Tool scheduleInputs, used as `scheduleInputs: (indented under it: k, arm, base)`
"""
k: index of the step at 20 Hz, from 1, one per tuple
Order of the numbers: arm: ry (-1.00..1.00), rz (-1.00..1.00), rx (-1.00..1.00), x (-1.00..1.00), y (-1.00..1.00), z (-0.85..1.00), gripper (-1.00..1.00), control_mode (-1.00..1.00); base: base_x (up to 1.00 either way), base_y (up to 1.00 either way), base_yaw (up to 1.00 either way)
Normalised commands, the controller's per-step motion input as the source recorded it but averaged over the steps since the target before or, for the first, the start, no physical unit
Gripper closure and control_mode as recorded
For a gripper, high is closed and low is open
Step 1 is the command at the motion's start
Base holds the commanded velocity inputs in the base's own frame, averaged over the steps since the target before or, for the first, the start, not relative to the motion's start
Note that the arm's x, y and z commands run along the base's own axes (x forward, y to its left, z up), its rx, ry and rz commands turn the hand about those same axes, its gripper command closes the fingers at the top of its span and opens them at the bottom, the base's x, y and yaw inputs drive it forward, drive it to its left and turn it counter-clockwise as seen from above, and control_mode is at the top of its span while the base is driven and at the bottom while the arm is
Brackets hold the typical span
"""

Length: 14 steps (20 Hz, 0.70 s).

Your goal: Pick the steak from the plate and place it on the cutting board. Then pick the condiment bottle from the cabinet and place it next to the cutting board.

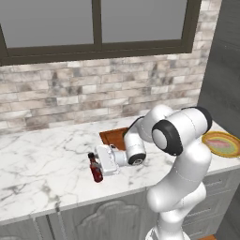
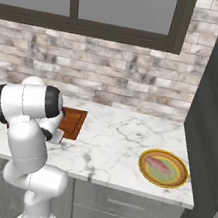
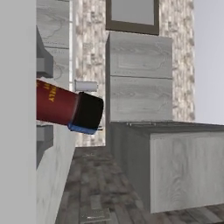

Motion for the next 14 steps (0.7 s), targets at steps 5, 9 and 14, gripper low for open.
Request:
scheduleInputs:
  k: [5,9,14]
  arm:
    - [-0.06,0.00,-0.01,0.01,0.01,-0.46,1.00,-1.00]
    - [-0.06,0.00,0.00,0.00,0.00,-0.39,1.00,-1.00]
    - [-0.05,0.00,0.00,-0.08,-0.11,-0.25,1.00,-1.00]
  base:
    - [0.00,0.00,0.00]
    - [0.00,0.00,0.00]
    - [0.00,0.00,0.00]
